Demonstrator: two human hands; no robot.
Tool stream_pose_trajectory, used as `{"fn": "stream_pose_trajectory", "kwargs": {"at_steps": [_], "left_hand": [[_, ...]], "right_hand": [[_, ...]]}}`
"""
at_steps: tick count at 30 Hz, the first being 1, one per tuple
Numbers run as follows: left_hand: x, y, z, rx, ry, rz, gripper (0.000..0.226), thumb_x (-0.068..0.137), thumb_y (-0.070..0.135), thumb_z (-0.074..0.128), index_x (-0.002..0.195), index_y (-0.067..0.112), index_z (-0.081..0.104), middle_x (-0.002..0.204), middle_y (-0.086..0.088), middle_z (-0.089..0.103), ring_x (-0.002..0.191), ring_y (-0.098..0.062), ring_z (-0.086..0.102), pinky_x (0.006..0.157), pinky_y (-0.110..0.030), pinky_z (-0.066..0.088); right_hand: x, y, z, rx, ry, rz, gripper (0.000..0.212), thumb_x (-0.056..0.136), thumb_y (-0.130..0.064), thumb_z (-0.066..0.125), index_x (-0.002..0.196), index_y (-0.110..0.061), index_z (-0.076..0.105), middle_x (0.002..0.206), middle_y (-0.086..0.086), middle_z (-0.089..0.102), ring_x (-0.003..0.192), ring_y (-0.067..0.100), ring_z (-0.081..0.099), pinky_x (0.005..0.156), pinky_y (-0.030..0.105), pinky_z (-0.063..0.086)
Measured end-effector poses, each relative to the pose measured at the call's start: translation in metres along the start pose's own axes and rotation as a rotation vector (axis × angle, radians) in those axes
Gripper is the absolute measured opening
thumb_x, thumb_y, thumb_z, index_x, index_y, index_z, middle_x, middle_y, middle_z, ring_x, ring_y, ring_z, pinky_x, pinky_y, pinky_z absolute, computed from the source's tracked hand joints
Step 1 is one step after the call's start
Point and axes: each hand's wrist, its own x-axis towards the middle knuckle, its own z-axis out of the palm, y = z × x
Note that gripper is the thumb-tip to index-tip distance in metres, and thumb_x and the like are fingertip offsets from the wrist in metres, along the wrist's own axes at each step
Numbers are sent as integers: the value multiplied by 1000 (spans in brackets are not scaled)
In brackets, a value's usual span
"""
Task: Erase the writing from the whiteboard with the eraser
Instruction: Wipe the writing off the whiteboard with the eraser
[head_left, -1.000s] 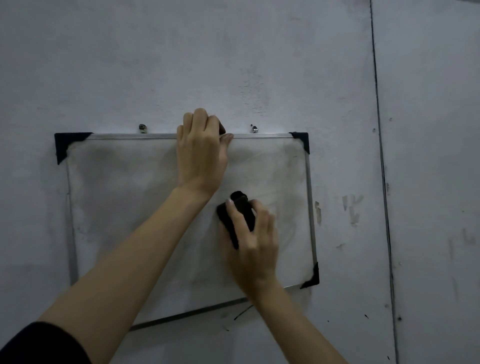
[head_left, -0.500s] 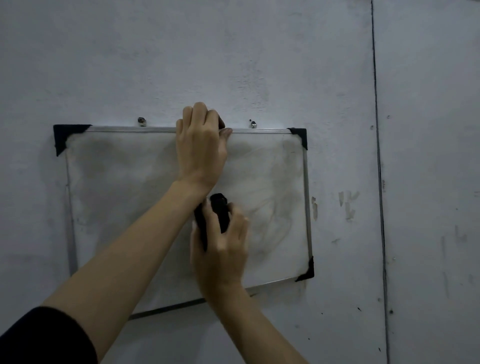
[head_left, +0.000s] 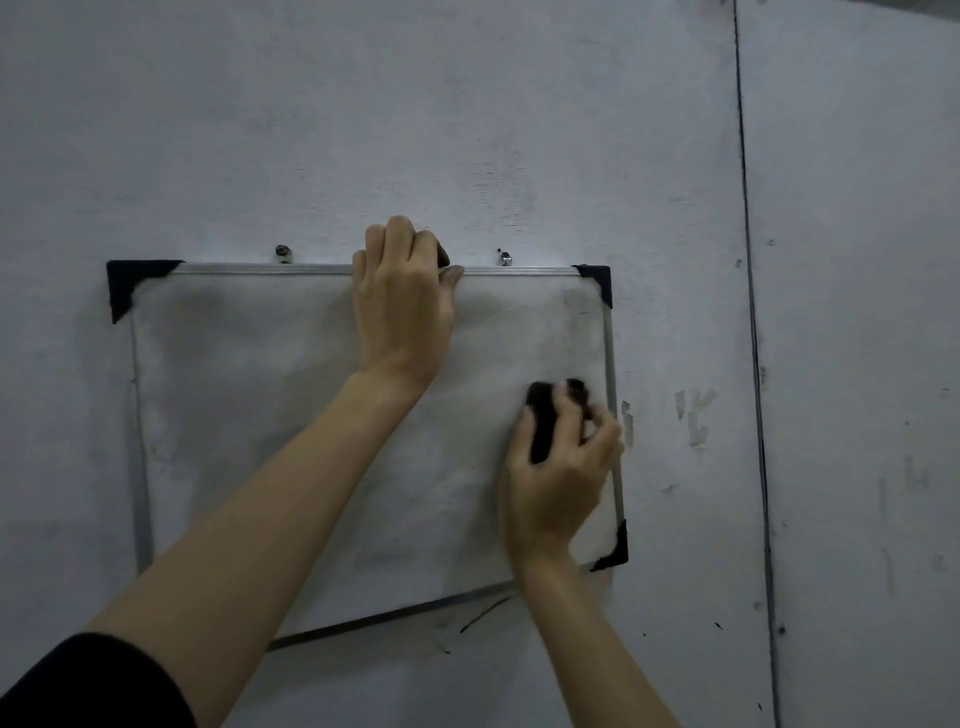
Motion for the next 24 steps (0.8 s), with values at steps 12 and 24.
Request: {"fn": "stream_pose_trajectory", "kwargs": {"at_steps": [12, 24], "left_hand": [[0, 1, 1, -23, -1, -15, 20, 78, 18, 72, 79, 4, 58, 91, -14, 55, 88, -33, 50, 73, -36, 35], [-2, 0, 2, -1, 14, -17, 21, 78, 18, 72, 82, 2, 59, 94, -16, 56, 91, -35, 51, 75, -38, 37]], "right_hand": [[17, 36, -10, -59, -53, -230, 34, 93, -28, 59, 122, -11, 65, 117, 20, 52, 104, 33, 52, 75, 50, 57], [-75, 3, -19, 43, -185, -475, 36, 92, -27, 66, 126, -20, 58, 122, 16, 49, 92, 30, 55, 71, 43, 54]]}}
